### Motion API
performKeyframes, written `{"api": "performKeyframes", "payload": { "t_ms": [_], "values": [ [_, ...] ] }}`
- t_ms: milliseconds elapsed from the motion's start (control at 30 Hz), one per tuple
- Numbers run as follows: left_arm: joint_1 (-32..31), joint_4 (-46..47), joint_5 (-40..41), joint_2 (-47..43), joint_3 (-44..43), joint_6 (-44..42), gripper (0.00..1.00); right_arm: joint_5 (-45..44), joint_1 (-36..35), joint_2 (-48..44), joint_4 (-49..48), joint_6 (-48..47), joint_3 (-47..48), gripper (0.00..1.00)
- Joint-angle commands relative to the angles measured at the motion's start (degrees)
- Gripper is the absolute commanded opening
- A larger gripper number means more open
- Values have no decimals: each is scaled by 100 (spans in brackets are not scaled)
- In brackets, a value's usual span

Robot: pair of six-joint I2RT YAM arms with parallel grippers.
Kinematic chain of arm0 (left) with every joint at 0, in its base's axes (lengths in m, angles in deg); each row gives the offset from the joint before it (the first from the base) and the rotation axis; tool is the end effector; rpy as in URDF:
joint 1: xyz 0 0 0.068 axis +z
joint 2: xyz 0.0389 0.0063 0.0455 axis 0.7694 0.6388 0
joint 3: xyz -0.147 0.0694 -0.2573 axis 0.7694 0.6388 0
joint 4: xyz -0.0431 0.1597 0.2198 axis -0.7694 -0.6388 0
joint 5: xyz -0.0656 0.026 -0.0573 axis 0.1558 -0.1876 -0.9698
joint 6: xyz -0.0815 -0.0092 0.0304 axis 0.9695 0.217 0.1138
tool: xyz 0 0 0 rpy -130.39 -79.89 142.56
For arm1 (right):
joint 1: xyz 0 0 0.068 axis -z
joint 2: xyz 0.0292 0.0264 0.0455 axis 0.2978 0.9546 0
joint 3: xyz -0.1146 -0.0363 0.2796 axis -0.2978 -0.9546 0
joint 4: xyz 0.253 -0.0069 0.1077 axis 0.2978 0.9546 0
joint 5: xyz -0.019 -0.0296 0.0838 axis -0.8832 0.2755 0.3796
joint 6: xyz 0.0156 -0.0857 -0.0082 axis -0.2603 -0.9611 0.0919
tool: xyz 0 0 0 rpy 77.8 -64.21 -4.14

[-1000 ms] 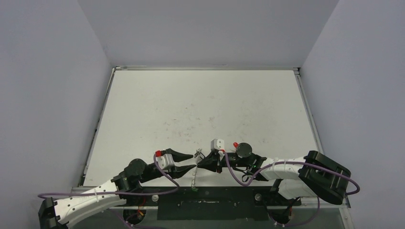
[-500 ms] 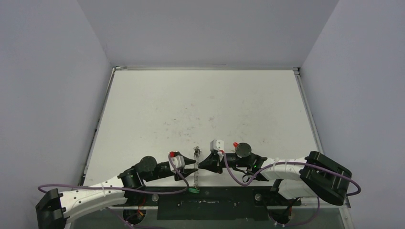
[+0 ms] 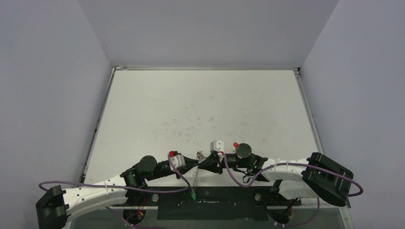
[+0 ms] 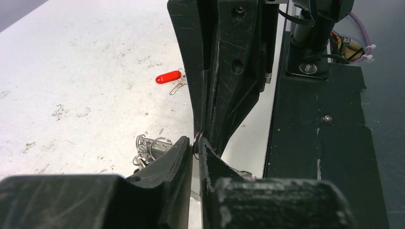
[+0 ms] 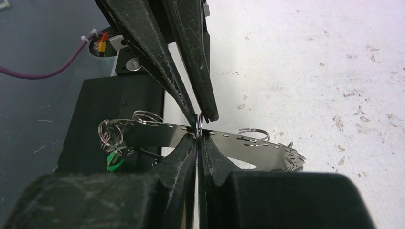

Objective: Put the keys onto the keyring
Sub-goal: Adjust the key on the keyring.

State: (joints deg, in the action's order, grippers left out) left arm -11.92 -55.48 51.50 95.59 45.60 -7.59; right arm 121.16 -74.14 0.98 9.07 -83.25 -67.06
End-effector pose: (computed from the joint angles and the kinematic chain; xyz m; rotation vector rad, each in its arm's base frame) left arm 0.0729 -0.1688 0.2015 1.0375 1.3465 -0.9402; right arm 0.0986 0.2358 0.1868 -1.2744 1.4033 1.3060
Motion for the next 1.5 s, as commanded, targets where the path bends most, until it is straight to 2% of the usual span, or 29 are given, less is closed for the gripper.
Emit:
{"api": "performKeyframes", "payload": {
  "t_ms": [0,100,467,767,967,1067,1200,1267,1367,1467],
  "values": [
    [-19,333,20,-87,-61,-6,5,111,-83,-88,-433,-80,186,0],
    [-19,238,-9,-66,-83,-23,0,113,-97,-47,-433,-80,209,0],
    [-19,-961,84,-321,-503,-461,0,-5,-110,-77,-220,-72,283,1],
    [-19,-1505,112,-293,-763,-621,0,-248,-105,-314,168,-142,321,27],
    [-19,-1516,97,-152,-815,-669,0,-306,-117,-584,487,-258,370,34],
    [-19,-1429,71,-87,-815,-677,0,-303,-111,-677,601,-303,397,34],
    [-19,-1382,51,-19,-830,-677,0,-263,-110,-630,771,-344,502,31],
    [-19,-1381,42,-20,-840,-678,0,-214,-109,-543,803,-348,577,24],
    [-19,-1383,34,-43,-841,-661,0,-95,-114,-400,798,-344,660,1],
    [-19,-1402,45,-79,-841,-661,0,-73,-116,-290,785,-344,716,0]
  ]
}}
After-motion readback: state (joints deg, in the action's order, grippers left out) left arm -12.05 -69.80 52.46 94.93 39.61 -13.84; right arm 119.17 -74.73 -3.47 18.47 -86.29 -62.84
